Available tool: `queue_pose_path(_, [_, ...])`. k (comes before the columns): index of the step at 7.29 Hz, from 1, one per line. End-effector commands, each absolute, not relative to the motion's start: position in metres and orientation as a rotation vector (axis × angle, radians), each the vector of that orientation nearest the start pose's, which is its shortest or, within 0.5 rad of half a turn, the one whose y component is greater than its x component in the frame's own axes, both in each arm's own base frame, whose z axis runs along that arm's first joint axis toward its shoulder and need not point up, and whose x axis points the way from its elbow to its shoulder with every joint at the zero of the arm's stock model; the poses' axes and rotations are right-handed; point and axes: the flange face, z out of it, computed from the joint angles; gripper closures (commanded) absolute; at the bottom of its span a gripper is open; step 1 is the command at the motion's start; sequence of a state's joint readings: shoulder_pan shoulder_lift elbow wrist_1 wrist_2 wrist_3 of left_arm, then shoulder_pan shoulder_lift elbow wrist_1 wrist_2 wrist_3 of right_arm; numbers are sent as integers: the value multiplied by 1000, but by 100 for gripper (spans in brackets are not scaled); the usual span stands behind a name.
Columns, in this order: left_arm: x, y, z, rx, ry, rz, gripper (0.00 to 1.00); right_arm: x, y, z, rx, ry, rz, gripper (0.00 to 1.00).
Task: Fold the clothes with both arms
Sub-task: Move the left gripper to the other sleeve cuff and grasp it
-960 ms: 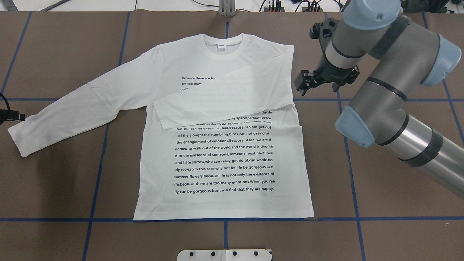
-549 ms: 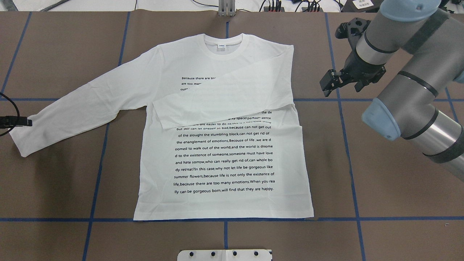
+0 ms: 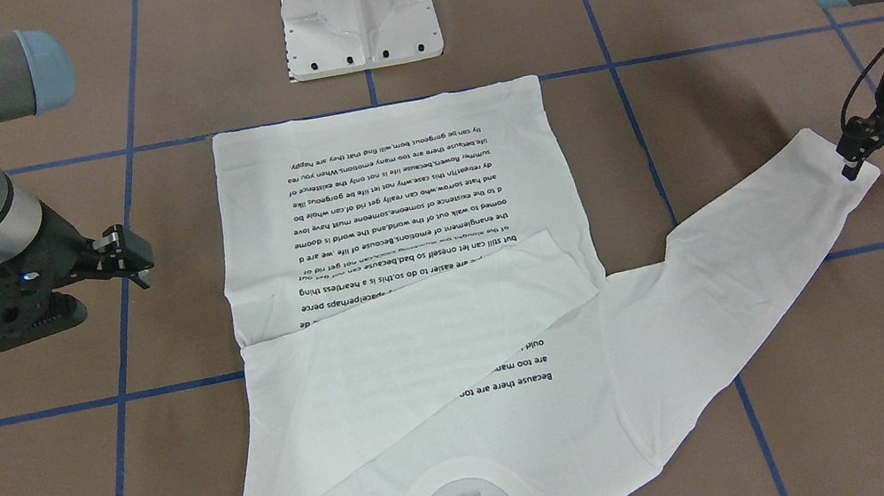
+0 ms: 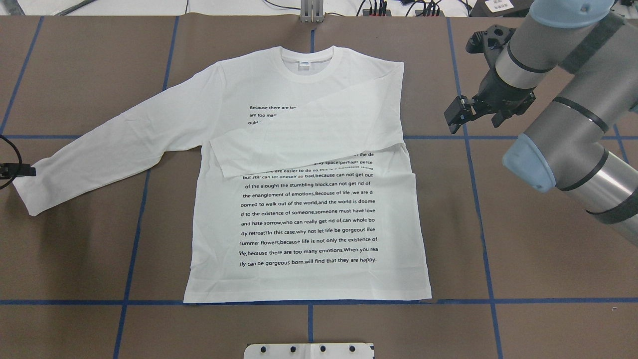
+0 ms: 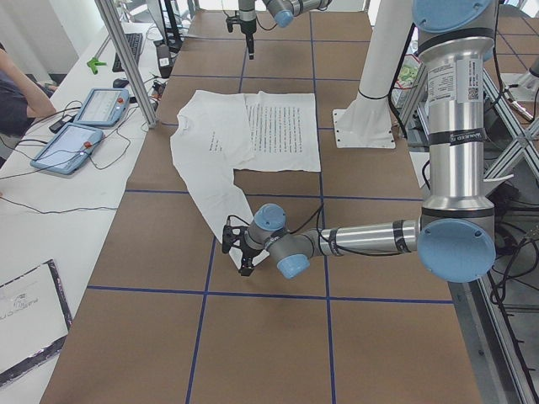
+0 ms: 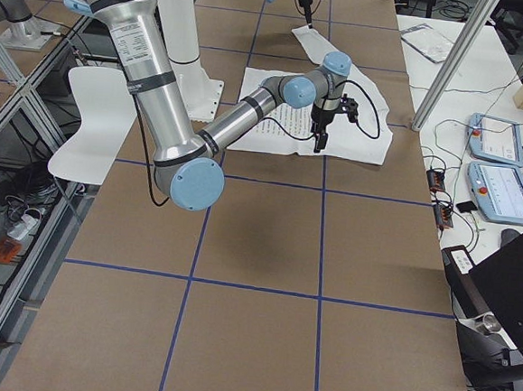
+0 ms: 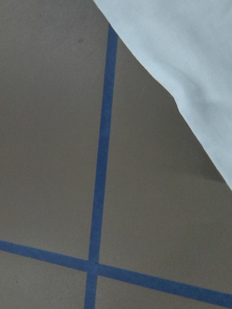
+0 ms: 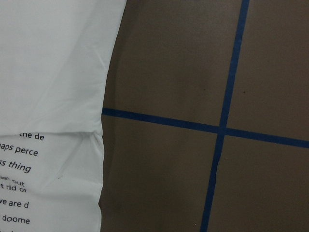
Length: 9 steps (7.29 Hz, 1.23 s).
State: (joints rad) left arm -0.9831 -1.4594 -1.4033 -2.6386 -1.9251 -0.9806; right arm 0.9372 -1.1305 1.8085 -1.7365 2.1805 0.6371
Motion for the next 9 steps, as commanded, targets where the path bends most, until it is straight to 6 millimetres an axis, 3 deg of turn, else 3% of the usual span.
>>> queue_pose_path(1, [179,-441,691,307,785,-227,13,-302,-539,324,44,-773,-151,0])
queue_pose_path(9, [181,-440,692,302,786,-228,31,-302,-539,325,44,-771,-152,0])
